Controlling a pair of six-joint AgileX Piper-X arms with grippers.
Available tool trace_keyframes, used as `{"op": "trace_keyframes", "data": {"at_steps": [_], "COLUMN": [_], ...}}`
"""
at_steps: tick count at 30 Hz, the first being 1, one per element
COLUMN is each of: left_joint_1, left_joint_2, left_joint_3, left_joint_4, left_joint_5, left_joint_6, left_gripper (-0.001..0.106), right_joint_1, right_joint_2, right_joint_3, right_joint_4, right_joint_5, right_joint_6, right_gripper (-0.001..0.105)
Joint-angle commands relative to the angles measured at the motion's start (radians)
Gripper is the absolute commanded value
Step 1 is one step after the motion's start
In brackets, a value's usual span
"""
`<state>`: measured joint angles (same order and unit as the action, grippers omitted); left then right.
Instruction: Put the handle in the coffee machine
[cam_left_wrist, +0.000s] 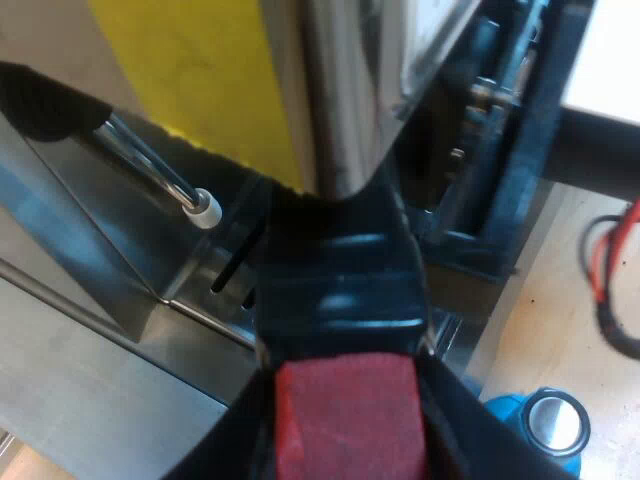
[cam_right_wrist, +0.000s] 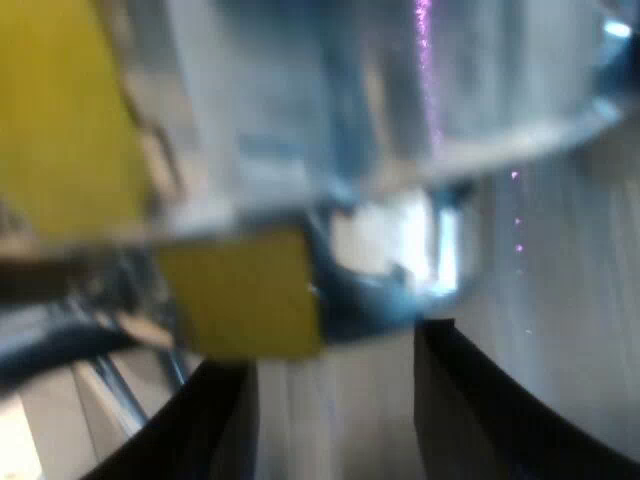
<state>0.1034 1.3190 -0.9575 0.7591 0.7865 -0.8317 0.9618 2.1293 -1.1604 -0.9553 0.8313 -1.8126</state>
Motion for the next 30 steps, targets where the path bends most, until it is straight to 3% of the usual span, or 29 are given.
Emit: {"op": "trace_keyframes", "data": {"at_steps": [1, 6, 11, 21, 23, 27, 30], "left_joint_1": [0.017, 0.017, 0.017, 0.017, 0.017, 0.017, 0.017], "left_joint_2": [-0.041, -0.041, -0.041, -0.041, -0.041, -0.041, -0.041], "left_joint_3": [-0.020, -0.020, -0.020, -0.020, -0.020, -0.020, -0.020], "left_joint_4": [0.036, 0.036, 0.036, 0.036, 0.036, 0.041, 0.049], "left_joint_5": [0.124, 0.124, 0.118, 0.106, 0.103, 0.101, 0.092], "left_joint_6": [0.056, 0.056, 0.056, 0.056, 0.060, 0.060, 0.060], "left_gripper": [0.000, 0.000, 0.000, 0.002, 0.010, 0.046, 0.057], "right_joint_1": [-0.010, -0.014, -0.014, -0.014, -0.014, -0.014, -0.014], "right_joint_2": [0.008, 0.014, 0.014, 0.014, 0.014, 0.014, 0.014], "right_joint_3": [-0.040, -0.075, -0.082, -0.082, -0.082, -0.082, -0.082], "right_joint_4": [-0.015, -0.016, -0.108, -0.200, -0.204, -0.216, -0.216], "right_joint_5": [-0.020, 0.006, 0.025, 0.047, 0.047, 0.047, 0.047], "right_joint_6": [-0.026, -0.034, -0.102, -0.129, -0.129, -0.129, -0.129], "right_gripper": [0.040, 0.040, 0.040, 0.040, 0.040, 0.040, 0.040]}}
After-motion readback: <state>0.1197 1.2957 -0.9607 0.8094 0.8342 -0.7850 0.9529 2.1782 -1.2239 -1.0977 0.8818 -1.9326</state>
